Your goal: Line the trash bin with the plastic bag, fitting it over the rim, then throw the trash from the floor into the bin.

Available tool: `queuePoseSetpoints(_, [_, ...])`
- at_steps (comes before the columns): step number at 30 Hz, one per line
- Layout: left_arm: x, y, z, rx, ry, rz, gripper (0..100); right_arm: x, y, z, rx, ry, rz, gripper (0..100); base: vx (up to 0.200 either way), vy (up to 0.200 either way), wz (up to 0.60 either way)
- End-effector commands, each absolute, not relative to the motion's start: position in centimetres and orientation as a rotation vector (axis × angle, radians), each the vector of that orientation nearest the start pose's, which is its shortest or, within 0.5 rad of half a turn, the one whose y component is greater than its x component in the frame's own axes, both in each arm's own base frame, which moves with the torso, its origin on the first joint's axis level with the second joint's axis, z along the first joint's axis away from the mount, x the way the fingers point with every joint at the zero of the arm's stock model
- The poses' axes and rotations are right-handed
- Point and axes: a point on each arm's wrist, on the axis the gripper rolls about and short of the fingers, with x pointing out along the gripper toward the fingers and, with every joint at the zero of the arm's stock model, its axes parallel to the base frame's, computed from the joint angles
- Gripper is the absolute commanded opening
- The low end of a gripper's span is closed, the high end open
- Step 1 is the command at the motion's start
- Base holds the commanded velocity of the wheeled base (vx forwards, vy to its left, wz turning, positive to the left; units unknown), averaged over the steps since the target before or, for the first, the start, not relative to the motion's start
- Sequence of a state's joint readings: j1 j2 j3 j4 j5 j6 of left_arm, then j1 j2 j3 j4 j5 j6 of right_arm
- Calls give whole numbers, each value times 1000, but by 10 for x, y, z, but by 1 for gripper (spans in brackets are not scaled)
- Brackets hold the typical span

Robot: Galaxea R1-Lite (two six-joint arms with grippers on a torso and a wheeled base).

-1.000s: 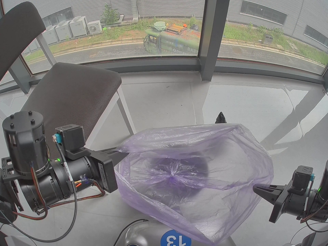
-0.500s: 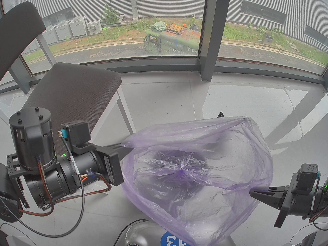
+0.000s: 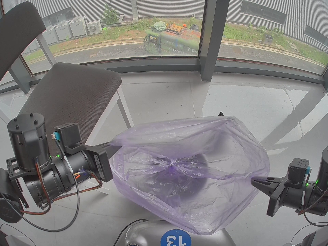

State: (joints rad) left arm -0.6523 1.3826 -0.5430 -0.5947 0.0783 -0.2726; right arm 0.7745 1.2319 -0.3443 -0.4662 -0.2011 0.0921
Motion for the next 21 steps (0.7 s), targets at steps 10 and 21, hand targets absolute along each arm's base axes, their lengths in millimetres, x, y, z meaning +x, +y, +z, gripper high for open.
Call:
queuePoseSetpoints(10, [144,-98,182,-186,290,-486,0,116,87,125,-341,443,269,0,0,0,0])
queuePoseSetpoints(21, [117,-81,181,-197,243,-512,0,100,69,126,-310,390,239,0,0,0,0])
